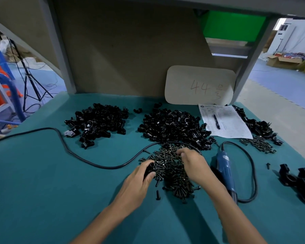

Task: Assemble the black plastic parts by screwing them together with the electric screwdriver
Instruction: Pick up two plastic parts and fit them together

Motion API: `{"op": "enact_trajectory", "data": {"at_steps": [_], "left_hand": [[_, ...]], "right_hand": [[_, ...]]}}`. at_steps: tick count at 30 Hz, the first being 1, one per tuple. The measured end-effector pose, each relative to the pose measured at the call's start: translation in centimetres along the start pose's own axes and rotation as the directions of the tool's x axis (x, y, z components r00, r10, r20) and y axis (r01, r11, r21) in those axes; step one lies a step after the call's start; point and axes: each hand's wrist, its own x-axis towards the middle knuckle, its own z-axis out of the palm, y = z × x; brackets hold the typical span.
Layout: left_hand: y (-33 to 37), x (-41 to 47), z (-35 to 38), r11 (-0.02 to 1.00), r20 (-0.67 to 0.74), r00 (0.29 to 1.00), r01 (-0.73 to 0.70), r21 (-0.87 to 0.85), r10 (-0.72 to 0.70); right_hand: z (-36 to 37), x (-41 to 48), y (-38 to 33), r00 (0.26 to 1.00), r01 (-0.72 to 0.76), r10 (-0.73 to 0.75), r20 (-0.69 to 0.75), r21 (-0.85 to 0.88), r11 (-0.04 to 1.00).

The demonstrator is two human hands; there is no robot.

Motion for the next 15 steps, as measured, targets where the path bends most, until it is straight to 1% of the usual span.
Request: {"op": "enact_trajectory", "data": {"at_steps": [1, 2, 3, 4, 5, 6, 7, 8, 9, 11, 12, 13, 15], "left_hand": [[0.0, 0.1, 0.0, 1.0, 0.0, 1.0, 0.001, -0.003, -0.001], [0.0, 0.1, 0.0, 1.0, 0.002, 1.0, 0.001, -0.002, -0.001], [0.0, 0.1, 0.1, 1.0, 0.002, 1.0, -0.002, 0.002, 0.002], [-0.1, 0.1, 0.1, 1.0, 0.002, 1.0, -0.005, 0.007, 0.005], [-0.1, 0.0, 0.1, 1.0, 0.002, 1.0, -0.007, 0.008, 0.007], [-0.2, 0.1, 0.1, 1.0, 0.002, 1.0, -0.007, 0.006, 0.007], [-0.1, 0.1, 0.1, 1.0, 0.002, 1.0, -0.007, 0.004, 0.007], [-0.1, 0.1, 0.1, 1.0, -0.001, 1.0, -0.008, 0.005, 0.008], [-0.1, 0.1, 0.0, 1.0, -0.004, 1.0, -0.011, 0.005, 0.011], [-0.1, 0.2, 0.0, 1.0, -0.009, 1.0, -0.015, -0.004, 0.015], [-0.1, 0.2, 0.0, 1.0, -0.009, 1.0, -0.016, -0.01, 0.016], [-0.1, 0.2, 0.0, 1.0, -0.011, 1.0, -0.017, -0.013, 0.017], [-0.1, 0.2, 0.0, 1.0, -0.017, 1.0, -0.019, -0.013, 0.019]], "right_hand": [[-0.2, -0.5, -0.1, 1.0, -0.029, 0.029, 0.006, 0.185, 0.982], [-0.3, -1.0, -0.3, 0.997, -0.074, 0.071, 0.022, 0.384, 0.92], [-0.2, -1.5, -0.6, 0.991, -0.128, 0.119, 0.053, 0.561, 0.818], [-0.1, -1.9, -1.0, 0.982, -0.181, 0.159, 0.098, 0.704, 0.687], [0.1, -2.3, -1.4, 0.972, -0.223, 0.183, 0.145, 0.809, 0.544], [0.4, -2.6, -1.8, 0.965, -0.244, 0.19, 0.178, 0.874, 0.421], [0.7, -2.9, -2.0, 0.963, -0.247, 0.186, 0.192, 0.906, 0.344], [1.1, -3.1, -2.2, 0.967, -0.234, 0.175, 0.186, 0.92, 0.315], [1.6, -3.4, -2.4, 0.973, -0.209, 0.163, 0.163, 0.921, 0.329], [2.5, -3.8, -2.8, 0.985, -0.151, 0.142, 0.097, 0.886, 0.438], [3.0, -4.0, -3.1, 0.988, -0.134, 0.137, 0.077, 0.871, 0.473], [3.5, -4.2, -3.4, 0.987, -0.132, 0.141, 0.073, 0.871, 0.473], [4.0, -4.4, -3.9, 0.982, -0.15, 0.169, 0.087, 0.9, 0.41]]}}
